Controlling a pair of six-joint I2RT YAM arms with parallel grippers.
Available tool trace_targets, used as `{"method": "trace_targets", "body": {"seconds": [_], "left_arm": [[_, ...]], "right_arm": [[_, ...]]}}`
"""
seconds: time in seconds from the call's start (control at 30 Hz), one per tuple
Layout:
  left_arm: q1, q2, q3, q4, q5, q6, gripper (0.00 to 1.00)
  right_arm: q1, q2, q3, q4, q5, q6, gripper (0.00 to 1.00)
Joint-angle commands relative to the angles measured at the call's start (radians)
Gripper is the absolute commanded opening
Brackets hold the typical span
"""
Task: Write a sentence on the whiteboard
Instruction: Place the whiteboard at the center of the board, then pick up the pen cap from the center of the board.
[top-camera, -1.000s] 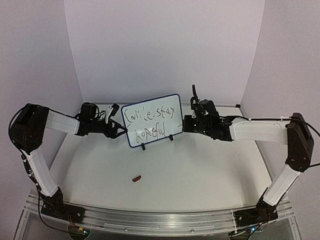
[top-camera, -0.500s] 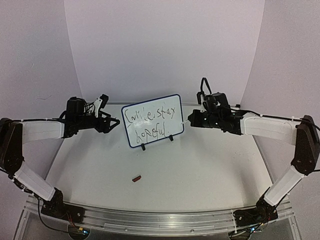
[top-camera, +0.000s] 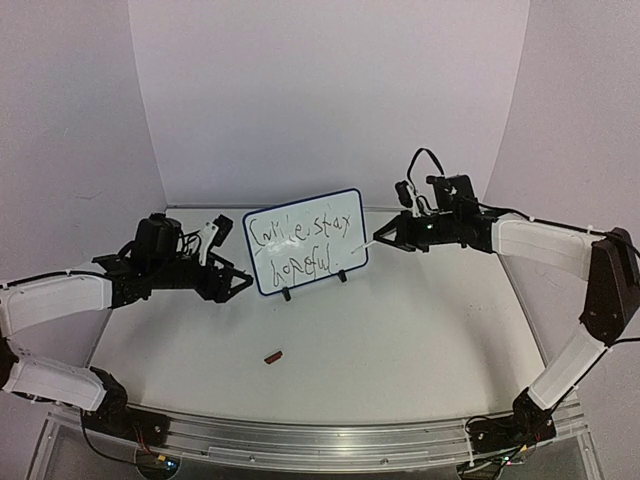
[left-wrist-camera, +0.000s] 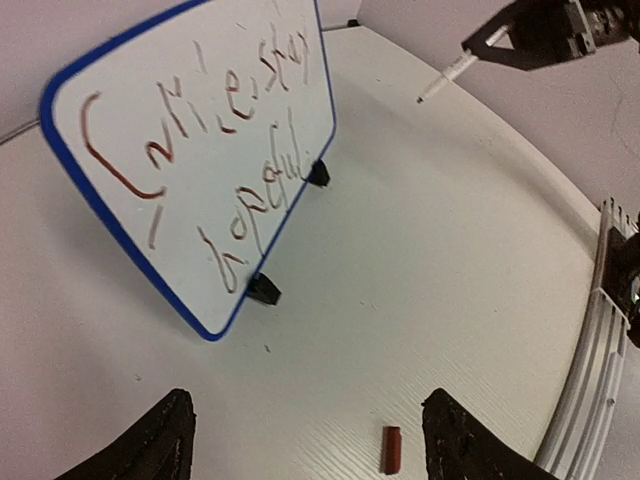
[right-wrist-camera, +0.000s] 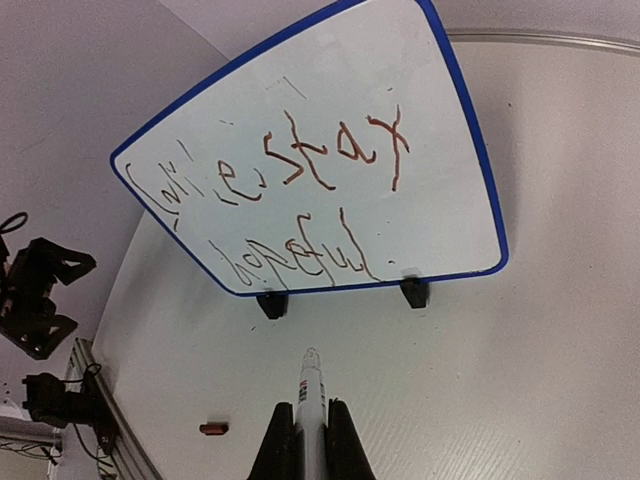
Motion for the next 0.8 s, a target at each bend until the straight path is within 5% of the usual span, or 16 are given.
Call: {"method": "trace_targets", "body": {"seconds": [0.0,0.47,0.77], "left_arm": [[-0.097,-0.032,-0.040,-0.076,-0.053,-0.101,0.77],[-0.361,0.255,0.025,-0.159,-0.230,-0.097,0.57],[-0.398,0.310,0.042,-0.188,-0.269,-0.061,0.41]], "right_arm": [[-0.006,0.051,0.051,-0.007,-0.266,0.019,0.00],[-0.005,-0.004,0.023,-0.038,-0.248,0.031,0.00],[-0.005,-0.020,0.002,-0.038,-0.228,0.034,0.00]]}}
